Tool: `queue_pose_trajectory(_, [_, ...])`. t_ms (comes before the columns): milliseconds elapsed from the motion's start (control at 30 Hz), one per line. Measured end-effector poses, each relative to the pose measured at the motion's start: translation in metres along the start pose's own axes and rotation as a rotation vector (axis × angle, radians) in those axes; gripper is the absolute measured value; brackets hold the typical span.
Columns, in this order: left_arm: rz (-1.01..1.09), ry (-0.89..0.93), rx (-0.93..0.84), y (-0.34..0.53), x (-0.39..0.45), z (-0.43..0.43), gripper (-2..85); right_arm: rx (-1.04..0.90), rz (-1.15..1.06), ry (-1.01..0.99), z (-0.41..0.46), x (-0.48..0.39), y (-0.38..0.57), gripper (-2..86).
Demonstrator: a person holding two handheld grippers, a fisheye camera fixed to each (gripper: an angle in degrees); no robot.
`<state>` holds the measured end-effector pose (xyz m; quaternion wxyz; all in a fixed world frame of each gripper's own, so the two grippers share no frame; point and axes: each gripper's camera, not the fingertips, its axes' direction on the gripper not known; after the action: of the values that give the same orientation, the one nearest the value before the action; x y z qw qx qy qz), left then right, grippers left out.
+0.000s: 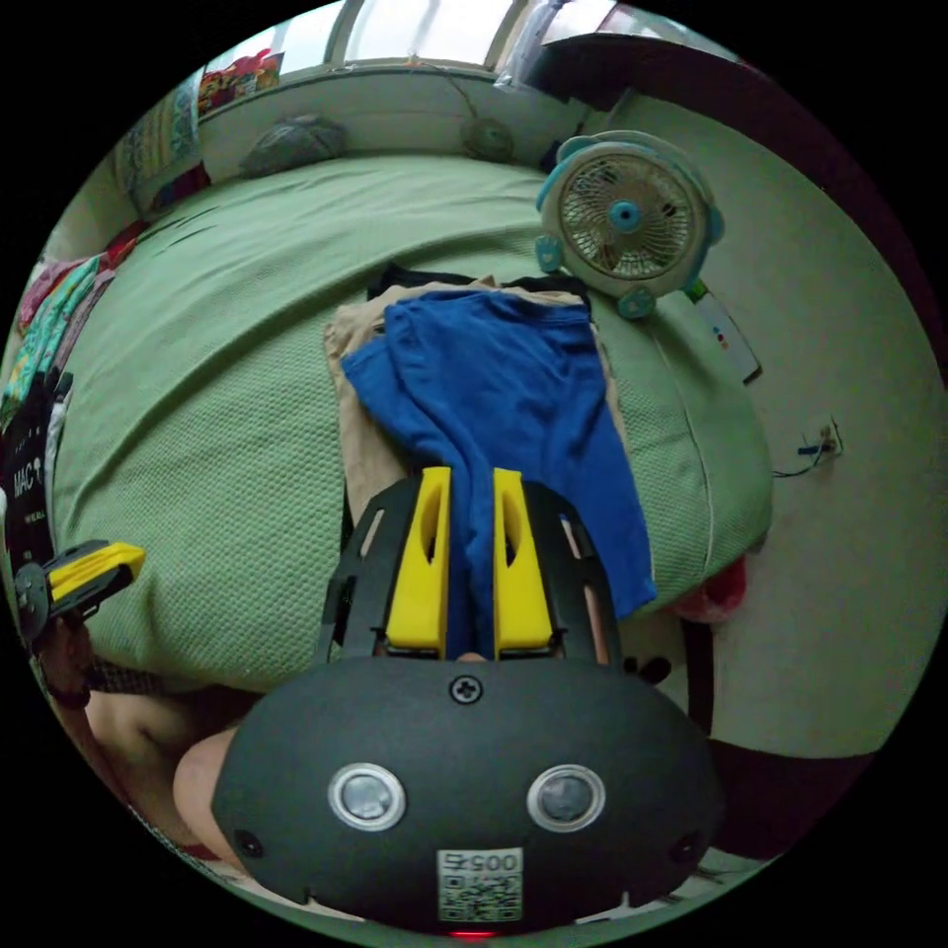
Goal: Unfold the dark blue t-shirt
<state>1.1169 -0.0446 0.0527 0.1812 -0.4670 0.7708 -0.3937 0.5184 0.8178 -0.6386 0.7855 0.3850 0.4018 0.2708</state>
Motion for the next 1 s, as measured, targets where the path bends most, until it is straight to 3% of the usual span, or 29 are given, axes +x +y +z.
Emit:
queue_pose_trajectory(233, [0.007,-0.006,-0.007,0.005,-0.004,-0.004,-0.6,-0.034,-0.059,-0.107,0.001,-0.015,-0.006,9.5])
queue_pose_trajectory(500, [0.004,-0.013,-0.014,0.013,-0.014,-0.013,-0.5,-0.053,-0.065,-0.021,0.005,-0.027,-0.02,6.6])
queue_pose_trajectory(800, [0.018,-0.014,-0.017,0.023,-0.021,-0.025,-0.6,-0.051,-0.012,-0.224,-0.002,-0.016,-0.029,7.6])
queue_pose_trajectory(1000, [0.018,-0.016,-0.02,0.031,-0.029,-0.034,-0.6,-0.07,-0.069,-0.162,-0.006,-0.042,-0.038,7.3])
